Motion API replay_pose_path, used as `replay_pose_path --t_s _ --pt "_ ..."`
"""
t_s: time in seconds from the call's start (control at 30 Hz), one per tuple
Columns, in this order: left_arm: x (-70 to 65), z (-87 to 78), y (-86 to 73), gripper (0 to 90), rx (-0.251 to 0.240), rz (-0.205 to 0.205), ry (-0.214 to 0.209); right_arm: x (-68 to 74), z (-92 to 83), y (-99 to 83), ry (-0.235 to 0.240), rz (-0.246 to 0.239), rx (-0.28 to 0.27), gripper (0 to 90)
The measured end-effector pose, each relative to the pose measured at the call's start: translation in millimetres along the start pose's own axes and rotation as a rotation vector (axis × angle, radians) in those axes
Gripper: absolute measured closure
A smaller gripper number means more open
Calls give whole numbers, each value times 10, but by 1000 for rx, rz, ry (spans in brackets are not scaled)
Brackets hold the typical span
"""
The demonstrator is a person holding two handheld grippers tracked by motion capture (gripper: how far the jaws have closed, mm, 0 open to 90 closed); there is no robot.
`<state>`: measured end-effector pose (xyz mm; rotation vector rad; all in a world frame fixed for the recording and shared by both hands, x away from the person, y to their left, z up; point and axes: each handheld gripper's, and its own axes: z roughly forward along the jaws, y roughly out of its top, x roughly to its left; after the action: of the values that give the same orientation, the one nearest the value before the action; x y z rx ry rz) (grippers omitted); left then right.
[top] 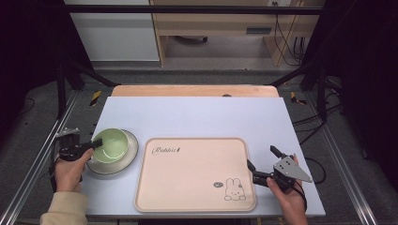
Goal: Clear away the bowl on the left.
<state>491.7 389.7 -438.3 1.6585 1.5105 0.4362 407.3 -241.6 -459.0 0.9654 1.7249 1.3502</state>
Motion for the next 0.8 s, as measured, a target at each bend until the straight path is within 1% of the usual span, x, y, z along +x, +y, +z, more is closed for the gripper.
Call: replay_pose_path --t_s 0.1,0.2,0.27,0.33,0.4,0.5,0.6,0.63,0.73,0.8 --pt "1 -25 11 821 -20 -18 -19 -6 -5 3 0 1 -2 47" --pt "-1 -54 35 821 -28 -17 -28 -10 -7 3 0 -1 -4 47" --pt "-7 -64 43 821 -35 -24 -36 -10 -9 3 0 3 -5 47" --pt "-14 -70 47 821 -34 -28 -43 -13 -11 3 -1 4 -4 47" --pt "-20 -69 48 821 -33 -21 -41 -12 -13 5 -1 5 -5 47" --pt "-32 -66 48 821 -29 -24 -44 -7 -13 8 4 4 -8 47" --pt "-39 -69 56 821 -32 -28 -50 -13 -17 12 5 3 -33 47" --pt "-40 -72 59 821 -31 -24 -51 -15 -19 12 2 2 -38 48" --pt "-50 -81 64 821 -33 -24 -54 -29 -24 12 -1 -8 -54 49" --pt "-58 -85 68 821 -35 -25 -58 -30 -28 14 -2 -4 -60 49"
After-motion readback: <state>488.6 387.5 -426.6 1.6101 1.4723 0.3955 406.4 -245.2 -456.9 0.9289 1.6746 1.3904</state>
